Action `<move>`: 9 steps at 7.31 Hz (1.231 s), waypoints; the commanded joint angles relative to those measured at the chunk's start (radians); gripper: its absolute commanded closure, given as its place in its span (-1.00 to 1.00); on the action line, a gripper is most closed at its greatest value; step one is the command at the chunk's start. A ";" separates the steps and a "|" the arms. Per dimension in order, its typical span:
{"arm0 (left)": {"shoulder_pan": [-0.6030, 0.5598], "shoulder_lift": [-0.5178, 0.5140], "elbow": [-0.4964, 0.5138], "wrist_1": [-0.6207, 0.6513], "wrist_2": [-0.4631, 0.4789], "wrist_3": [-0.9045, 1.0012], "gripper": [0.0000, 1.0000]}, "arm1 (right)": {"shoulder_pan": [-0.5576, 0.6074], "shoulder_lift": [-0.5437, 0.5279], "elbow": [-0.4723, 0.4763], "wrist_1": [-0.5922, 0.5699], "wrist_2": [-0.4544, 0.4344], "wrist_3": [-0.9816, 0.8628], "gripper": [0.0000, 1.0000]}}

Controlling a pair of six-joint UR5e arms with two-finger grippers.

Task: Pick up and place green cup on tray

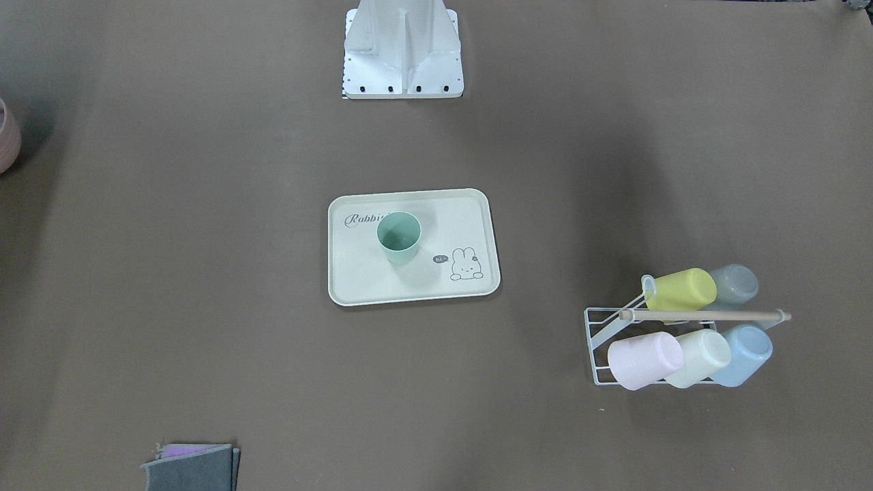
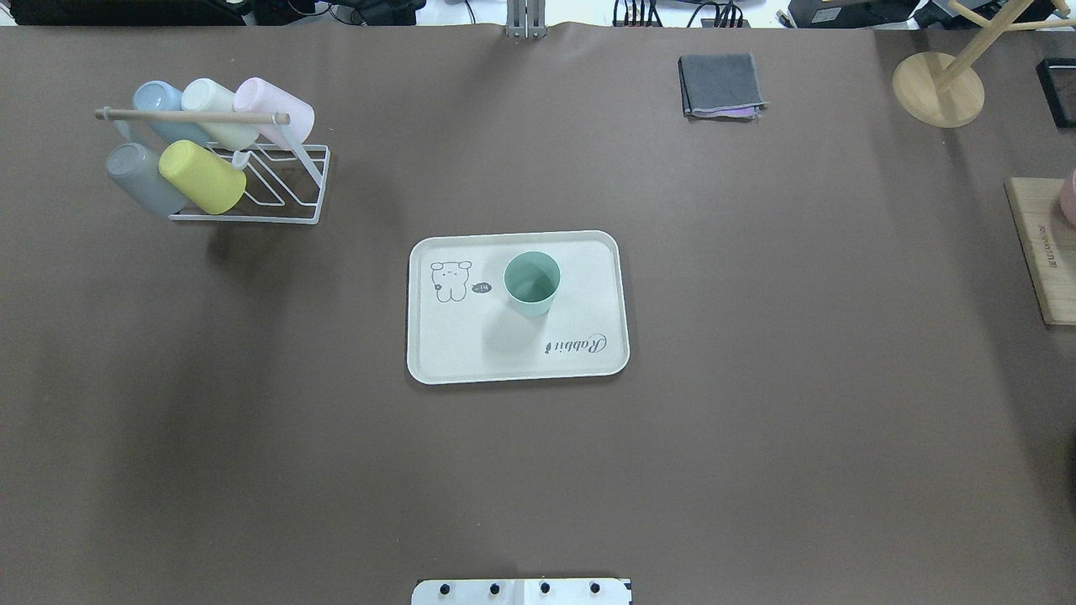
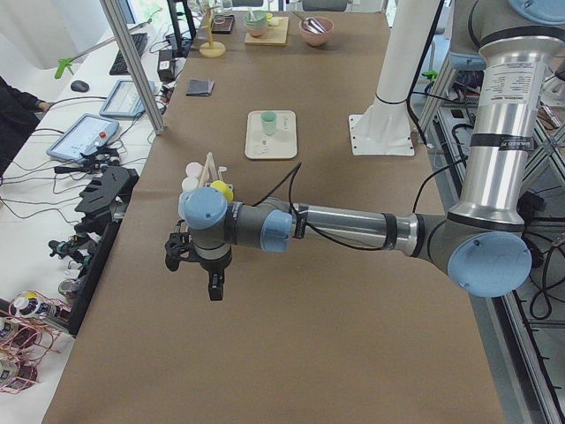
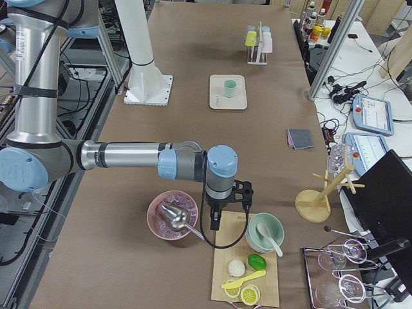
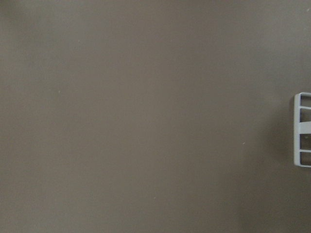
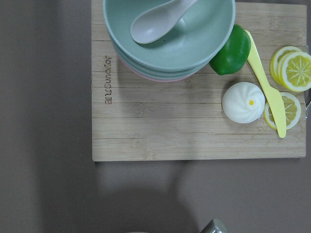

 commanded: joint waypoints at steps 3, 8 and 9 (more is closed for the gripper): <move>-0.076 0.028 0.003 0.002 -0.073 0.006 -0.97 | -0.001 0.007 -0.007 0.000 -0.002 0.006 -1.00; -0.092 0.028 0.014 0.002 -0.087 0.017 -0.97 | 0.001 0.001 -0.007 0.000 -0.043 0.006 -1.00; -0.093 0.028 0.012 0.002 -0.087 0.017 -0.97 | 0.001 0.000 -0.008 0.000 -0.043 0.006 -1.00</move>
